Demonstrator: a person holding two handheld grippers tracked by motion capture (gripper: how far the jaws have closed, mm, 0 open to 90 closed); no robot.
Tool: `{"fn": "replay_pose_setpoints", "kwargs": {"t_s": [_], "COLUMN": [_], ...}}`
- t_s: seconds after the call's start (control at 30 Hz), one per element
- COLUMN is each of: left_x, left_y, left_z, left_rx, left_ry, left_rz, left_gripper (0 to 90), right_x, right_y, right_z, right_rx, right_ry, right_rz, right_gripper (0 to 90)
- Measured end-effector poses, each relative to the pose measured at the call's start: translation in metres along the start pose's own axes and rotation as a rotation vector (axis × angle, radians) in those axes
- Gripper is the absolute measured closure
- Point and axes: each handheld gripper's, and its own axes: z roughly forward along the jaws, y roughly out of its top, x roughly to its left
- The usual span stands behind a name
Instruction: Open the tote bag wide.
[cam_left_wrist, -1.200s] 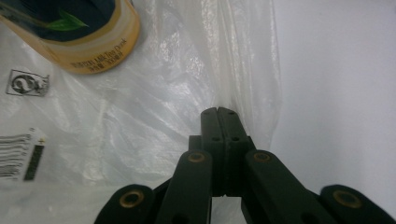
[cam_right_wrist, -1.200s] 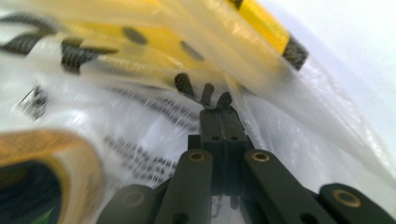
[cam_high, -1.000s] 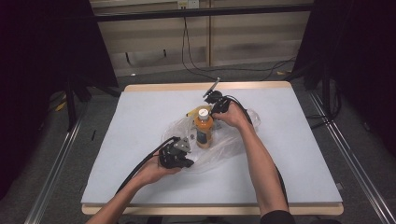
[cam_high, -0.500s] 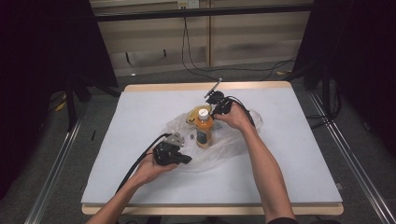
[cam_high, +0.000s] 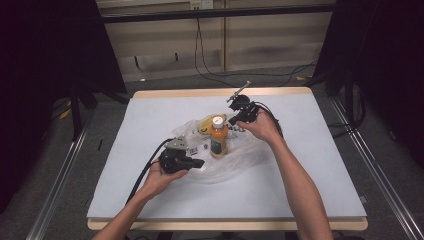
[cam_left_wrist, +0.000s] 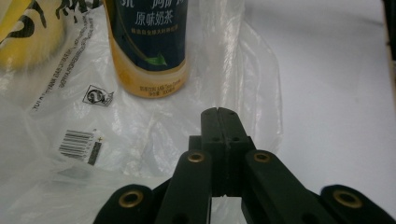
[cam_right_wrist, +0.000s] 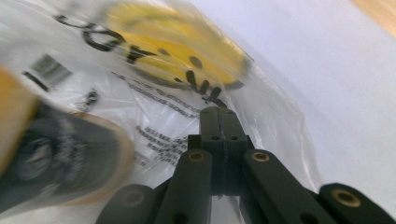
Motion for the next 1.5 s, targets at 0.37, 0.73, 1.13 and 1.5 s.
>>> {"fn": "replay_pose_setpoints", "kwargs": {"t_s": [0.37,0.73,1.13,1.5], "left_x": [0.0,-0.004,-0.022,-0.034], "left_y": [0.001,0.004,0.0,-0.009], "left_z": [-0.007,-0.022,-0.042,-0.067], "left_rx": [-0.08,-0.174,-0.238,-0.32], "left_ry": [0.017,0.064,0.117,0.232], "left_rz": [-0.017,-0.014,0.026,-0.005], "left_gripper": [90.0,90.0,76.6,26.7], "right_x": [0.003,0.014,0.034,0.049], "right_y": [-0.024,-0.061,-0.107,-0.14], "right_z": [-0.032,-0.061,-0.099,-0.123], "right_rx": [-0.1,-0.265,-0.486,-0.61], "right_ry": [-0.002,0.032,0.007,-0.08], "right_rz": [0.012,0.044,0.038,0.103], "right_gripper": [90.0,90.0,64.1,6.4]}}
